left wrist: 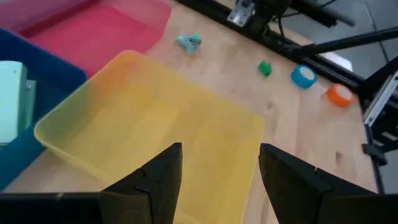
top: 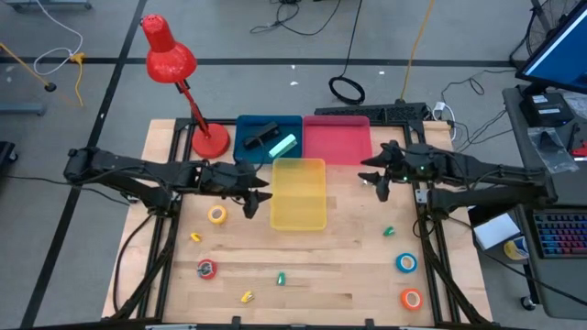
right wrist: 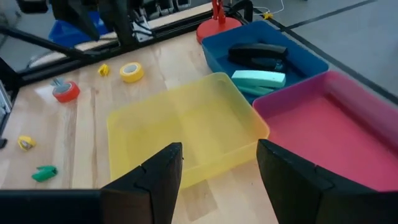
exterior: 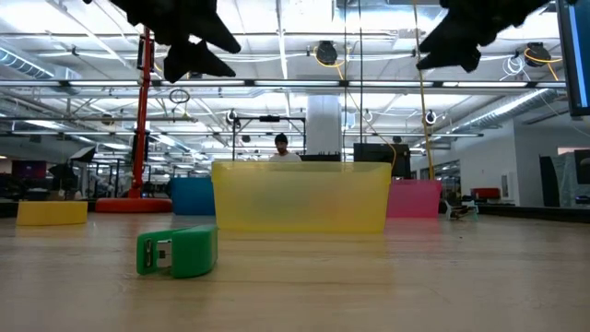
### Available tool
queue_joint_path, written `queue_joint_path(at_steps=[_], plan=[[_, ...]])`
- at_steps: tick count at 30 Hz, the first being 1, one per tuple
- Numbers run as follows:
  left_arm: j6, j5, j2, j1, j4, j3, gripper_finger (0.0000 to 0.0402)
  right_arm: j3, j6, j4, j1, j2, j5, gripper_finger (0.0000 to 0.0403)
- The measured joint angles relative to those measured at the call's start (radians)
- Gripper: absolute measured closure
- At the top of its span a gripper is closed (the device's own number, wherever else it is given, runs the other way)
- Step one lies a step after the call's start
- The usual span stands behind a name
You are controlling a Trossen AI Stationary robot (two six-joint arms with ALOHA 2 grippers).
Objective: Pick and place Stapler, Stapler remover, tape
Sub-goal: Put the yellow tape into the pink bin
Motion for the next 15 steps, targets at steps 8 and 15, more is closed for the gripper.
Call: queue_joint_path(at_steps=[8, 15], plan=[[0.001, 0.002, -0.014, 0.000, 0.002, 0.001, 0.0188, -0.141, 0.062, 0.083, 0.000, -0.135, 0.001, 0.0204], [-0.121, 0.034, -0.053, 0.000, -0.155, 0.001, 0.0188, -0.191, 0.064, 0.094, 0.000, -0.256, 0.002, 0.0204]])
